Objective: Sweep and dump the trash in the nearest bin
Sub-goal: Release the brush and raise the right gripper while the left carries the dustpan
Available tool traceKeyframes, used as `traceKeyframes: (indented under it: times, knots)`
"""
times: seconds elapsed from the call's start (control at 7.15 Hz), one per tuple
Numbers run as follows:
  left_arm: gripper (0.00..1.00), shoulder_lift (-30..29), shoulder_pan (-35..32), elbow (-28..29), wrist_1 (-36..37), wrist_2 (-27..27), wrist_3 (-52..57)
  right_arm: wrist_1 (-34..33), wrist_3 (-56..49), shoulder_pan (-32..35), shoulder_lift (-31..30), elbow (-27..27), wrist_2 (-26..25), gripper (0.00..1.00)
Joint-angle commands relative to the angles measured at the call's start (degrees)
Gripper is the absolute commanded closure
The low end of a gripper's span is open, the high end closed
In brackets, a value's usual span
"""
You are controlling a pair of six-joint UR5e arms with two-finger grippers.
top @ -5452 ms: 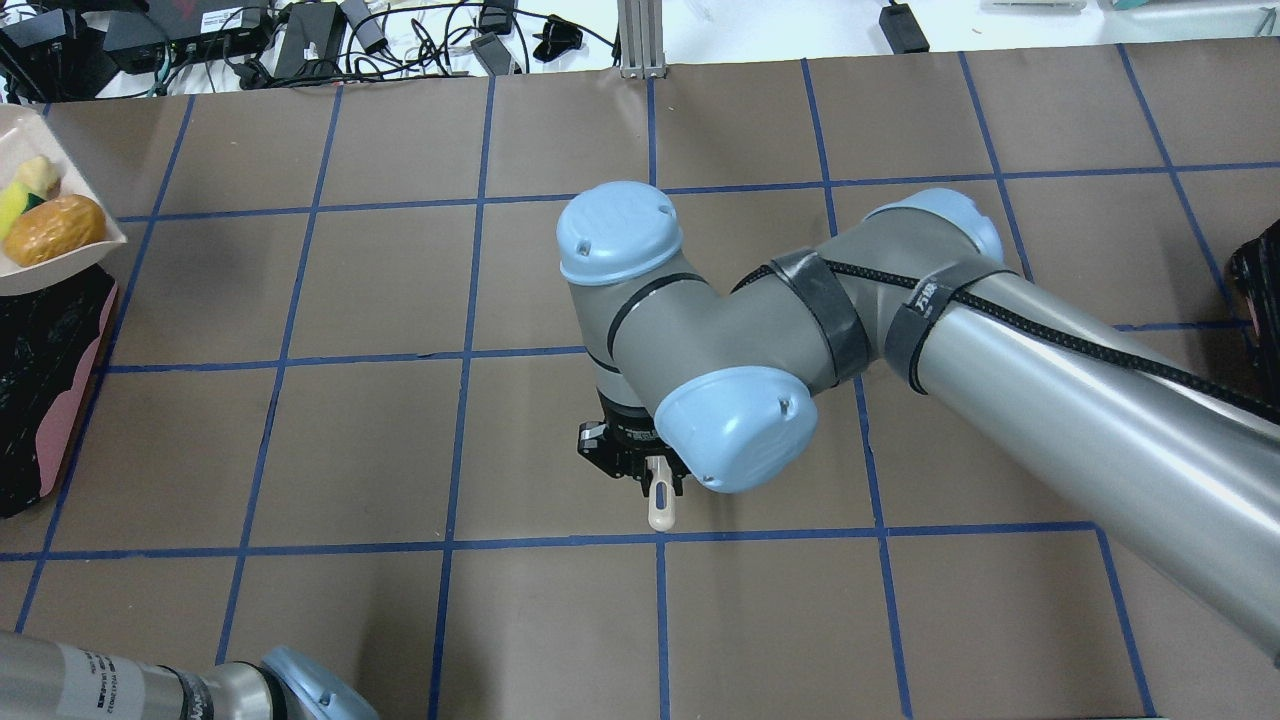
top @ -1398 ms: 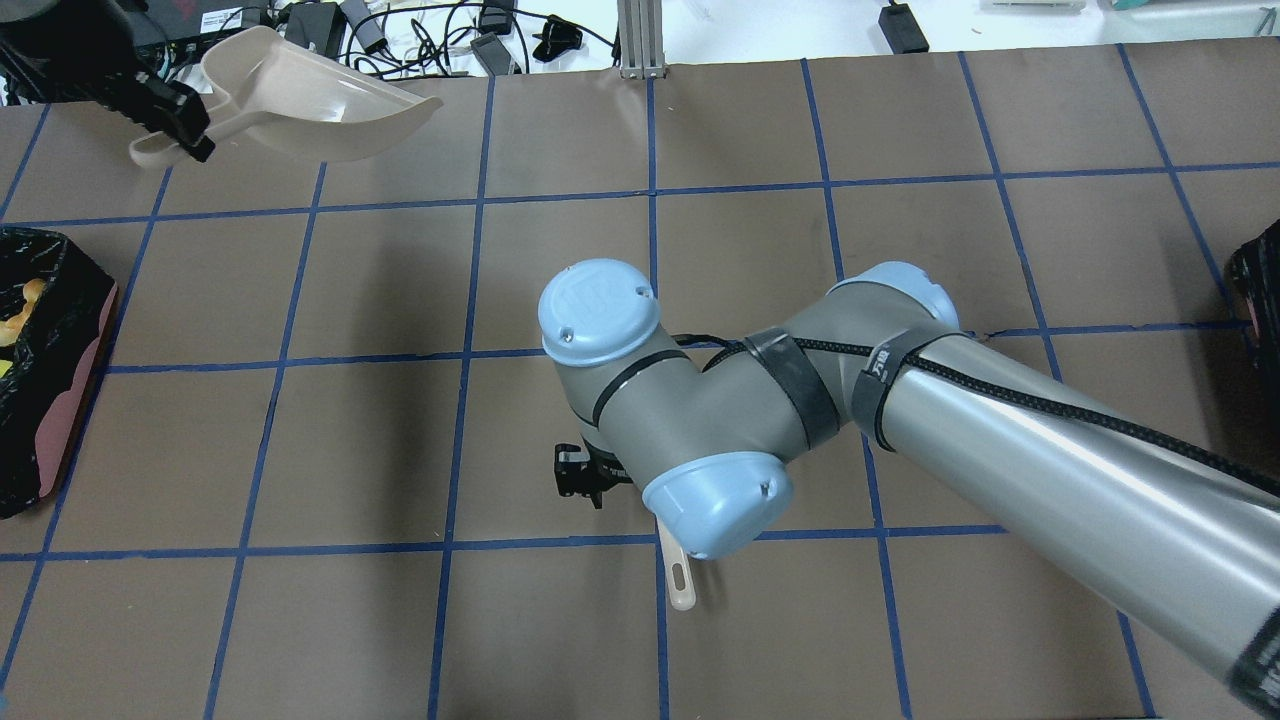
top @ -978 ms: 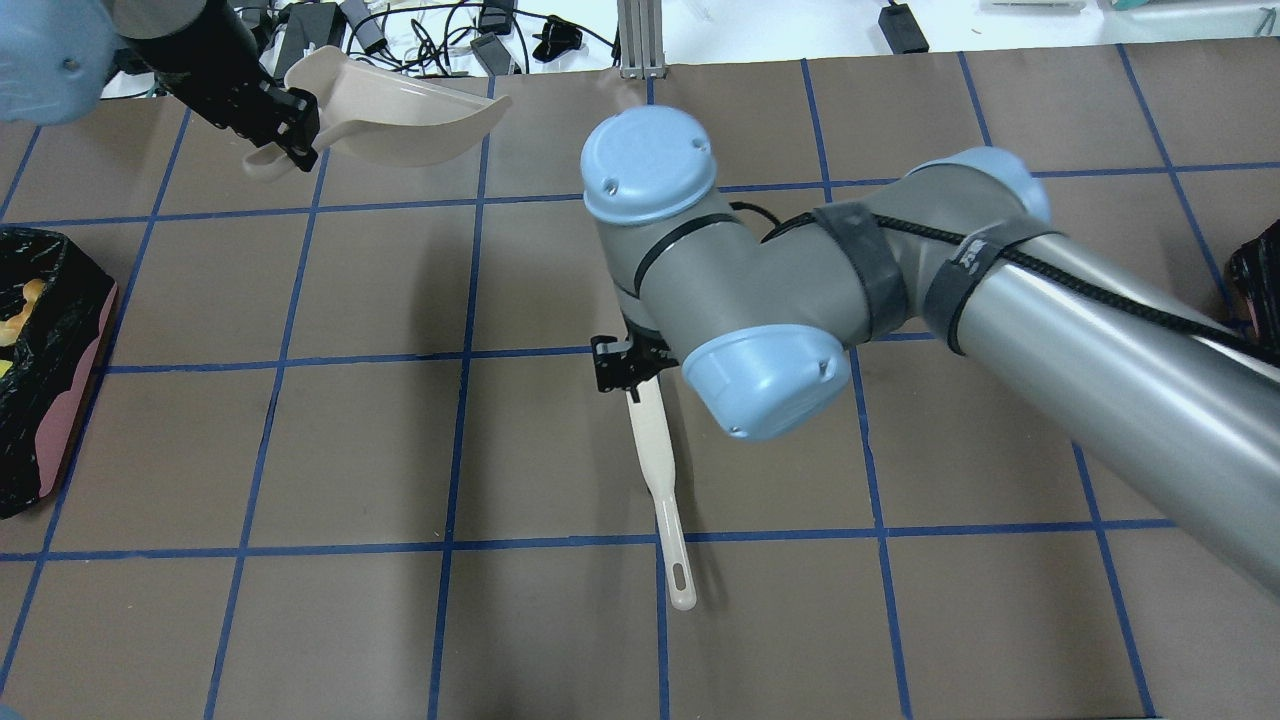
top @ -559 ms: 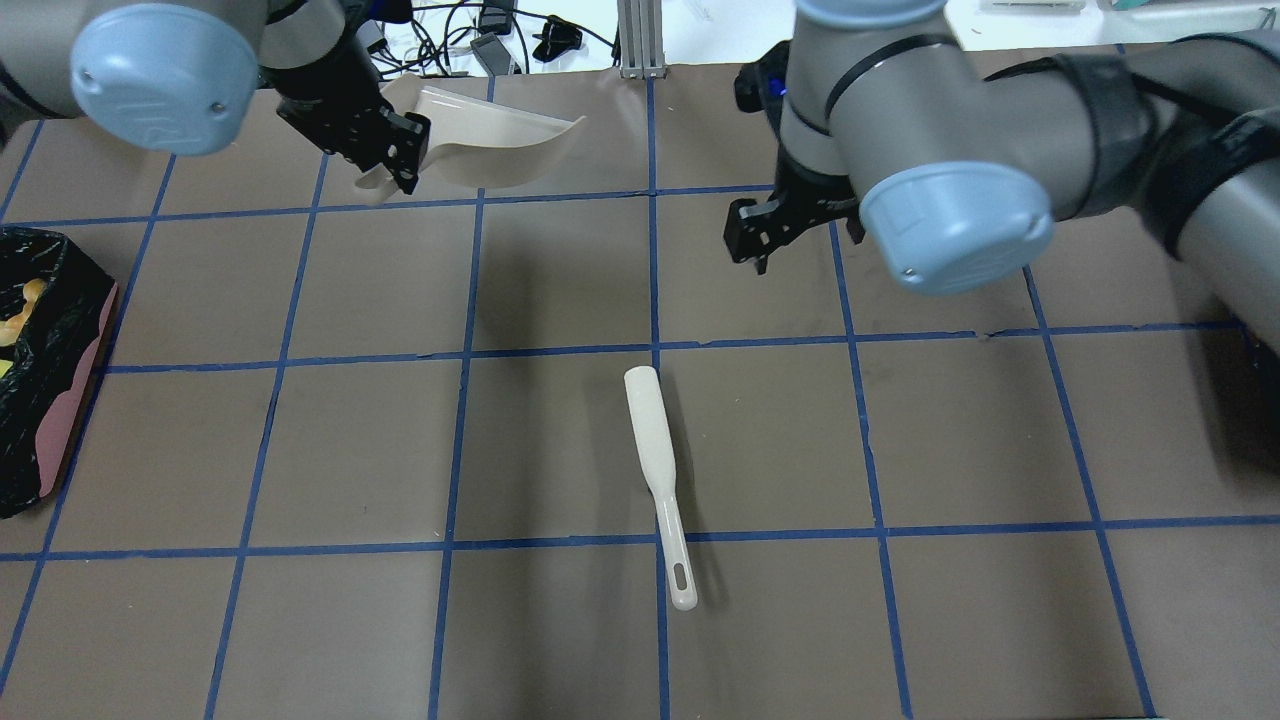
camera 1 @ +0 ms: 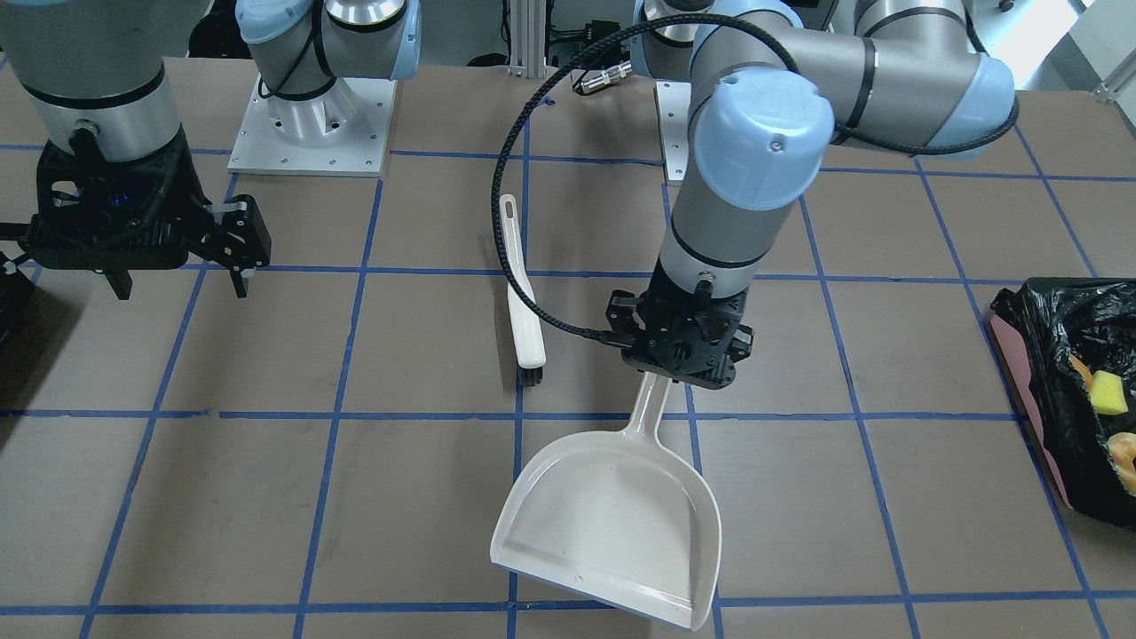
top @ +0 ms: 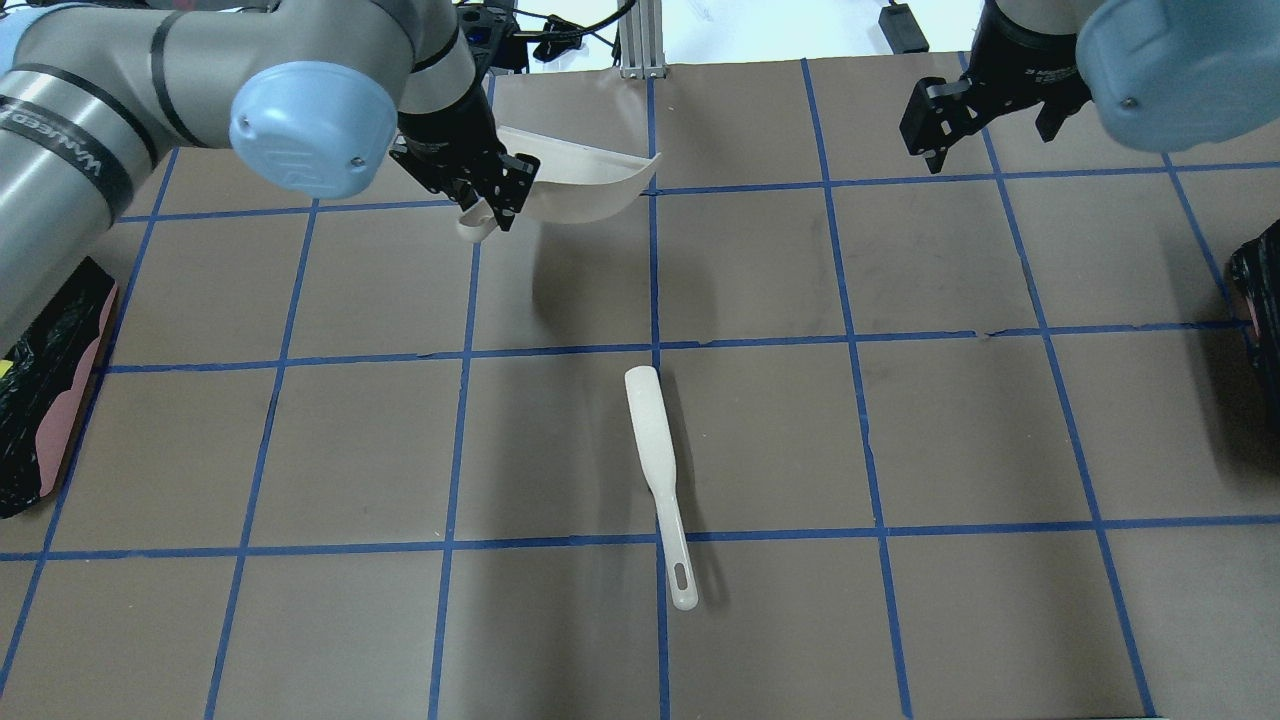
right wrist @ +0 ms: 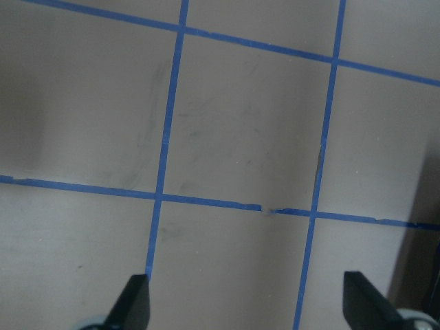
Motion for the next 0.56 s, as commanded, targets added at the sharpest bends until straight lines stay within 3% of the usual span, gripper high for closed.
traceKeyframes:
  times: [0.0,0.28,0.42]
  knots:
    - [1.00,-1.7,-5.4,-2.3,6.2,0.0,-9.1,5.1,12.5,1.7,-0.2,-0.5,9.9,0.00]
    - [1.00,-3.7,-8.2,-5.4,14.1,-0.1,-14.0,4.3,6.5,6.6,-0.4,0.6,10.1,0.00]
    - [1.00,-4.2,-8.3,-5.5,14.2,-0.1,-15.8,4.2,6.3,7.8,-0.4,2.6,8.4,0.00]
